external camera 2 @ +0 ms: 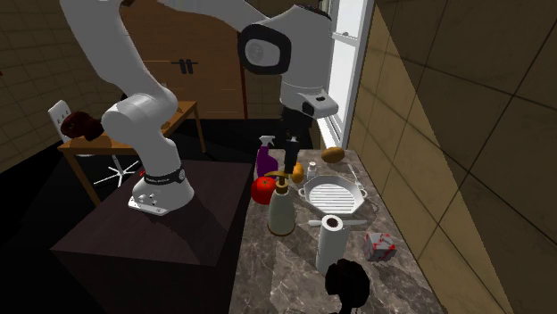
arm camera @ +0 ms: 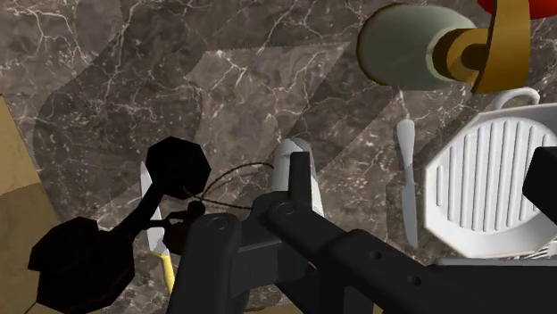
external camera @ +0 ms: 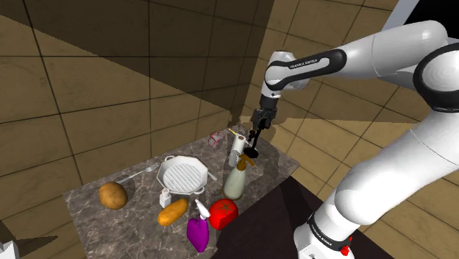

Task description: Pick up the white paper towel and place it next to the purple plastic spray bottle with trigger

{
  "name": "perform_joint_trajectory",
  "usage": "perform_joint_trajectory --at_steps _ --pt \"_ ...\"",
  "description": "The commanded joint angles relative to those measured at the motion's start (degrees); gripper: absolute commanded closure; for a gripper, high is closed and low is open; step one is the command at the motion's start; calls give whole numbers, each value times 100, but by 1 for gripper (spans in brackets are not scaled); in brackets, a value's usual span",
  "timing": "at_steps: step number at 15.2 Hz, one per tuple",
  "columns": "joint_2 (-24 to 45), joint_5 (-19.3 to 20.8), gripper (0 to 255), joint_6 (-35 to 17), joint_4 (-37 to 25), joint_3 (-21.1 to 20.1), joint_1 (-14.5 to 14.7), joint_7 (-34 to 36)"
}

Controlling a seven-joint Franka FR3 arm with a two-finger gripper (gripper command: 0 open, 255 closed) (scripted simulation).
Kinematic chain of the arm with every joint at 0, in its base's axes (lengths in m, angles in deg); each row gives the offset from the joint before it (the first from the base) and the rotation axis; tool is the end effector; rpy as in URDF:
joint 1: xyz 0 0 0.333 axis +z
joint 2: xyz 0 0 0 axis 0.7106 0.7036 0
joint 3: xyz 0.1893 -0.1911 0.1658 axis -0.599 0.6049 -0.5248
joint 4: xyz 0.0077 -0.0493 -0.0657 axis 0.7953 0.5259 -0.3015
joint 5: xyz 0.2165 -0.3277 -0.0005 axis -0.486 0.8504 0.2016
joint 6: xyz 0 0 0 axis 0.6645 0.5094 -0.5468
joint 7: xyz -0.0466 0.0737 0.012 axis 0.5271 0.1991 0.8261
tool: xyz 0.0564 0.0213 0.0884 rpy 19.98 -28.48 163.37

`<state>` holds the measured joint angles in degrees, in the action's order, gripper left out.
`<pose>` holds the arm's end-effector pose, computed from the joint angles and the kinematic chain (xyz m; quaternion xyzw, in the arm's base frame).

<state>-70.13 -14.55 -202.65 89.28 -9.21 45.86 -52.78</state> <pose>0.4511 -0.0896 0.4012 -0.9985 0.0077 0.0508 0.0184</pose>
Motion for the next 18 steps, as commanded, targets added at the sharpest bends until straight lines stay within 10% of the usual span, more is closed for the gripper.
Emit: perform_joint_trajectory --at_steps 1,18 --pt "514 -117 0 -236 -269 72 5 -163" --pt "3914 -1152 0 -1053 -2677 4 -388 -1209"
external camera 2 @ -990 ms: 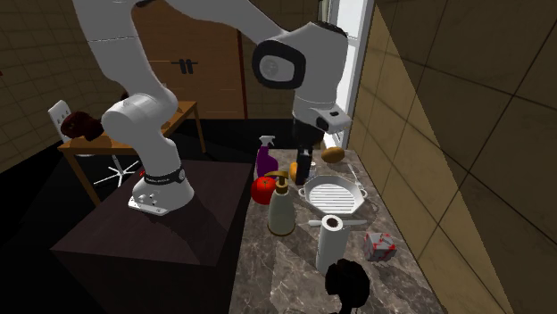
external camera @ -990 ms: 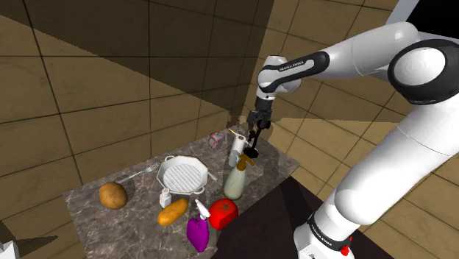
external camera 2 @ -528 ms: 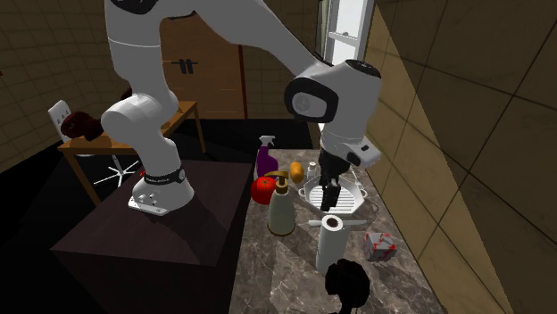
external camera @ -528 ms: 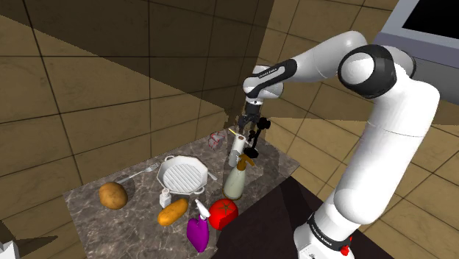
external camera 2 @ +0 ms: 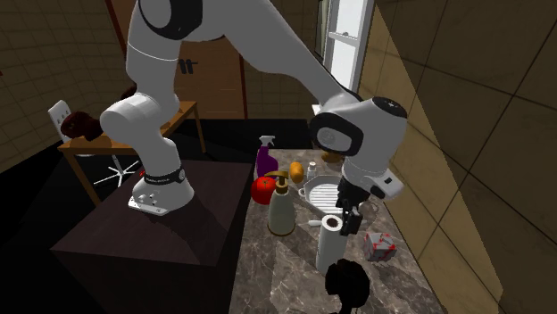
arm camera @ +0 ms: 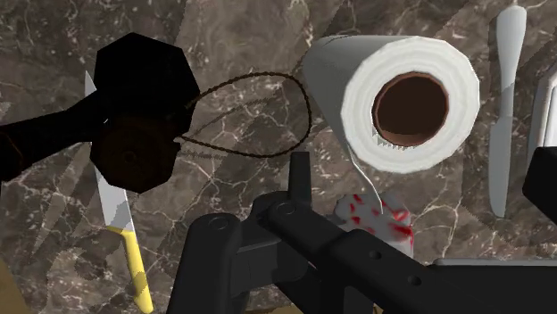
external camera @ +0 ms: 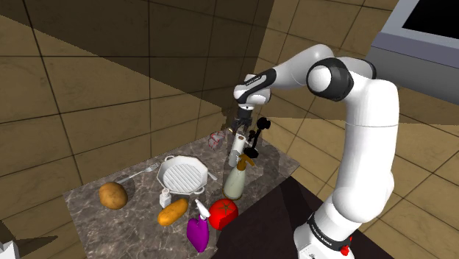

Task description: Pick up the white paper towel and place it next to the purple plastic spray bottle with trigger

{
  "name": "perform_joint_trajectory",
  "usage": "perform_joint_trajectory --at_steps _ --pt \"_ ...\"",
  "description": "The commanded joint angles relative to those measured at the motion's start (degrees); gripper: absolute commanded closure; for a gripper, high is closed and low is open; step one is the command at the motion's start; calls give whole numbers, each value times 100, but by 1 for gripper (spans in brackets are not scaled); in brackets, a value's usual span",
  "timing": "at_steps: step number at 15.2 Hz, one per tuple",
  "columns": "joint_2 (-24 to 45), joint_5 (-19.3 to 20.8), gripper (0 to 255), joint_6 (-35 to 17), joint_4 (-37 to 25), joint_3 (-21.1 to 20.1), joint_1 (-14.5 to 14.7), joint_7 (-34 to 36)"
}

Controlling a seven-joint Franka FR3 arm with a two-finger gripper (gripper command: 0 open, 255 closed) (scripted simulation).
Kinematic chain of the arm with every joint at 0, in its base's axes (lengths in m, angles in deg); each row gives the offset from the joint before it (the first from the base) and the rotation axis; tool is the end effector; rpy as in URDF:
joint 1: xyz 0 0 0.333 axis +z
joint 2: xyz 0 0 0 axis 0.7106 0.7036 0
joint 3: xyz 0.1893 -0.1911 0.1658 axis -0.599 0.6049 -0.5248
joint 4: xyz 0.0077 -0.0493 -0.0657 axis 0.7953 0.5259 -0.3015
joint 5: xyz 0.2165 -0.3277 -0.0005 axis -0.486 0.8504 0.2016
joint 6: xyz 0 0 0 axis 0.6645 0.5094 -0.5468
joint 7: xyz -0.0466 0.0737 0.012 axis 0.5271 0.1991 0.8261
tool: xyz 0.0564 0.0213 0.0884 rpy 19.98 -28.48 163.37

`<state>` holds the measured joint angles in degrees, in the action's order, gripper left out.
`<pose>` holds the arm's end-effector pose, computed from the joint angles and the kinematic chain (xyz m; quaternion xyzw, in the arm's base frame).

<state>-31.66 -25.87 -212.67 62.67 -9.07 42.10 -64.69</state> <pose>0.6016 -0.1478 0.2528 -0.9980 -0.0040 0.0517 0.0368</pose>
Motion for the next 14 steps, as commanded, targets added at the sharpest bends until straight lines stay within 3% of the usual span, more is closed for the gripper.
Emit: perform_joint_trajectory --at_steps 1,5,13,14 --pt "108 -34 0 -114 6 -19 -14 -27" --pt "311 -103 0 -395 88 -63 -29 -71" --pt "311 -103 0 -395 88 -63 -29 -71" --pt "311 -103 255 -395 88 -63 -29 -71"
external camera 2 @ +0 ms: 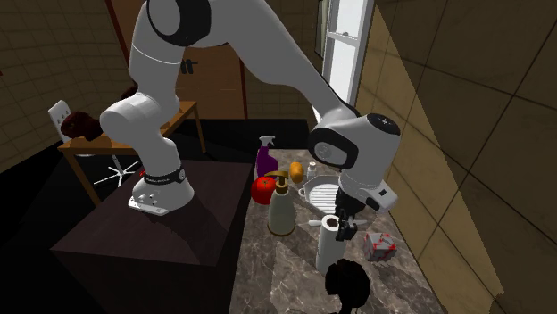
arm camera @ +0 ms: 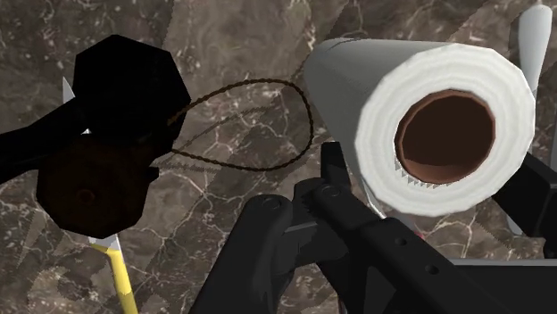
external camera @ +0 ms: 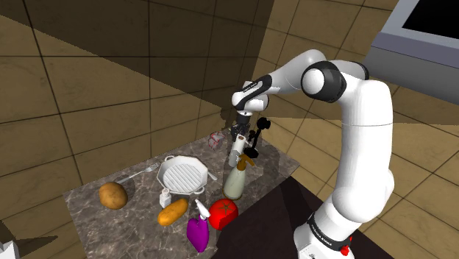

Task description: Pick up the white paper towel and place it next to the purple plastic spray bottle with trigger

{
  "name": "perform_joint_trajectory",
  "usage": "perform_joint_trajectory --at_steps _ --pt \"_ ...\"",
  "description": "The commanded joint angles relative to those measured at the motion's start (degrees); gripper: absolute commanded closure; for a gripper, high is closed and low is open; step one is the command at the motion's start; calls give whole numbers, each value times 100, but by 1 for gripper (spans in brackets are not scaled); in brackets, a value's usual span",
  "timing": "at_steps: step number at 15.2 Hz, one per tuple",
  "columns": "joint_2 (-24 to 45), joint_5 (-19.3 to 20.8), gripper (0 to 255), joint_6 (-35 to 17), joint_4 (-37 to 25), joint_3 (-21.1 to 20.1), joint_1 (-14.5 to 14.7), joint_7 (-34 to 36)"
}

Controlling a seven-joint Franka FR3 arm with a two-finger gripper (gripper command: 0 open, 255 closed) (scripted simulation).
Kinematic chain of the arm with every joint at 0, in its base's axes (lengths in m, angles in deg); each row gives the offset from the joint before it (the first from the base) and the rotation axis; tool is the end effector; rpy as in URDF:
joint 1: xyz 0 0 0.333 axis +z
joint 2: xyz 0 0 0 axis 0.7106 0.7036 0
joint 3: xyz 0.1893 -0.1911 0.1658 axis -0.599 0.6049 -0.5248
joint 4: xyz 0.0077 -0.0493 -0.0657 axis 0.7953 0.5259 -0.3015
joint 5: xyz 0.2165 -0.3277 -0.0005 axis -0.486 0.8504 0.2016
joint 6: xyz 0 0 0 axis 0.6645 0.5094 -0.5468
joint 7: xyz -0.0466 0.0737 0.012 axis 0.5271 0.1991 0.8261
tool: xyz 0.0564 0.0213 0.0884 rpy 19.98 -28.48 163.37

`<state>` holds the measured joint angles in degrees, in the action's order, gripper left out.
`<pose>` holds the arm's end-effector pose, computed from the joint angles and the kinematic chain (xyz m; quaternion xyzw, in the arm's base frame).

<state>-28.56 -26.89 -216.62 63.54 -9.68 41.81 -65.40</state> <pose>0.5996 -0.1464 0.2184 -0.9980 -0.0041 0.0513 0.0368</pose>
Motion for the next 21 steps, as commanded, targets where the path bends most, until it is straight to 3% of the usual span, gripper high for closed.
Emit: perform_joint_trajectory --at_steps 1,9,21 --pt "1 -1 255 1 1 -1 0 0" --pt "1 -1 255 0 1 -1 0 0" --pt "-613 186 255 689 -88 103 70 140"
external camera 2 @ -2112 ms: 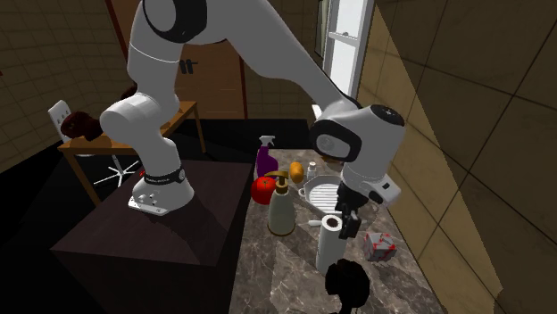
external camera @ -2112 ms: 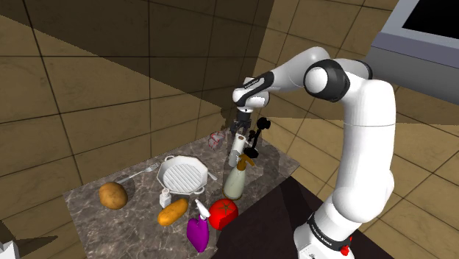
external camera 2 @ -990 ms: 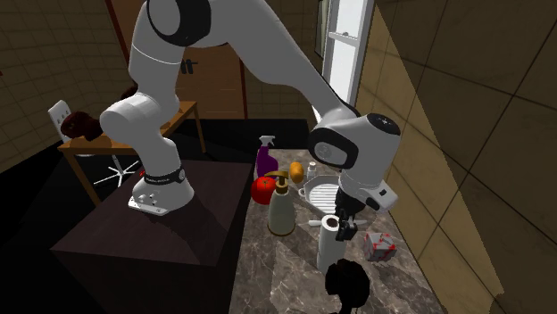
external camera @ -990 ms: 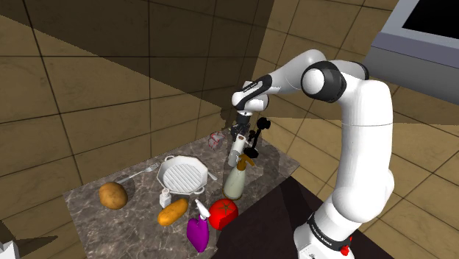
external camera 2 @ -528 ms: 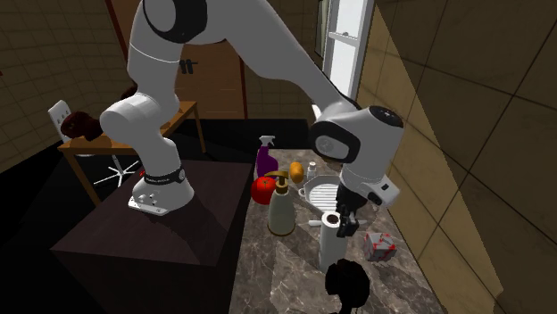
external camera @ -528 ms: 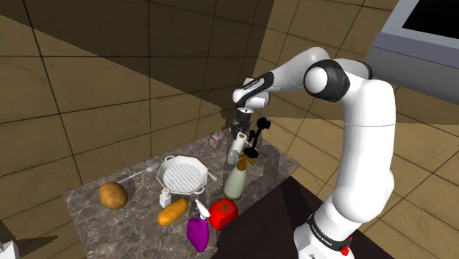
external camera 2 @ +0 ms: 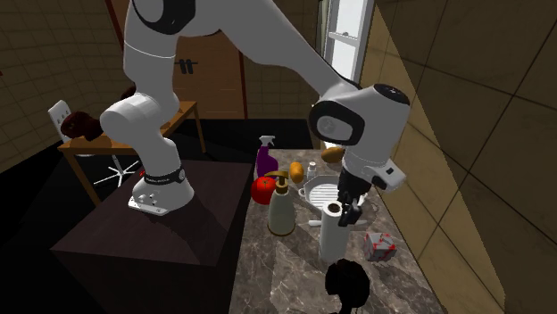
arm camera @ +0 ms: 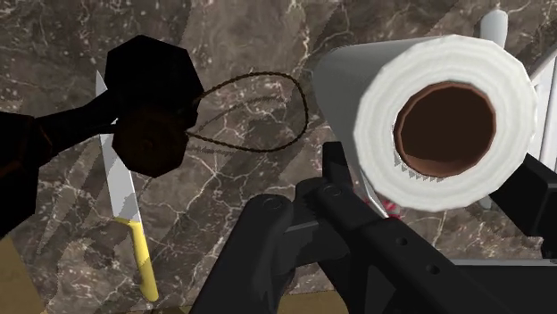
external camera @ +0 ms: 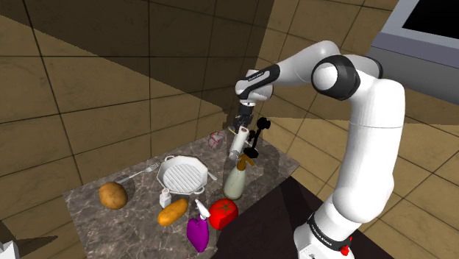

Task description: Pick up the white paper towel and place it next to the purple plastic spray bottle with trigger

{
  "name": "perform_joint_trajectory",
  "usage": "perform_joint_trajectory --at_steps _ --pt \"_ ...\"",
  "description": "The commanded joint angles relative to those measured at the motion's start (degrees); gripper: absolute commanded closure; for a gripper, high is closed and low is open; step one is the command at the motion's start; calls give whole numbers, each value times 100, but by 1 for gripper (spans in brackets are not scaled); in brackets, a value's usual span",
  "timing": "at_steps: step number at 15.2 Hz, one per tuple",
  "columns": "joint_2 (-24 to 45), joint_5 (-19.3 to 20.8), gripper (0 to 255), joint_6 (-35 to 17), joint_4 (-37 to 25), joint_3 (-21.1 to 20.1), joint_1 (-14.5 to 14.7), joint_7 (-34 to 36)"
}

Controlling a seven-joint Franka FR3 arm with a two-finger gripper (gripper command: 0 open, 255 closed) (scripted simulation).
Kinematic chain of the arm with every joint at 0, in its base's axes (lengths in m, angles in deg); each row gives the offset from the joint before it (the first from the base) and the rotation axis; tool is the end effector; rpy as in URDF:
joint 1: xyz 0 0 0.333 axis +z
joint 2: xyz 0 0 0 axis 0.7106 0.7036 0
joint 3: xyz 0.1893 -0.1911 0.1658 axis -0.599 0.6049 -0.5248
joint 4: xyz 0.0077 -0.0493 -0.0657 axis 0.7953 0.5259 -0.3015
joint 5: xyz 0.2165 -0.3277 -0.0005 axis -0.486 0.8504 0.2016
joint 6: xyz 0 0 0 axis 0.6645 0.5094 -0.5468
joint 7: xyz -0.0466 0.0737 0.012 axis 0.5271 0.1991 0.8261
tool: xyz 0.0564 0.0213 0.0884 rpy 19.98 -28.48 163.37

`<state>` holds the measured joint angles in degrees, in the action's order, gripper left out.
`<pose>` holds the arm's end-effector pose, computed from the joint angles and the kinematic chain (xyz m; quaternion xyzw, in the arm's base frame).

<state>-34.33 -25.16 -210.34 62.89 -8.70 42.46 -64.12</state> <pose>0.5991 -0.1464 0.2768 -0.9980 -0.0041 0.0513 0.0368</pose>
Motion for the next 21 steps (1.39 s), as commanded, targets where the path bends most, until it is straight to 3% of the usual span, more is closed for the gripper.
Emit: perform_joint_trajectory --at_steps 1,21 --pt "-82 27 255 121 -39 12 9 24" --pt "-809 265 255 1410 -626 103 62 217"
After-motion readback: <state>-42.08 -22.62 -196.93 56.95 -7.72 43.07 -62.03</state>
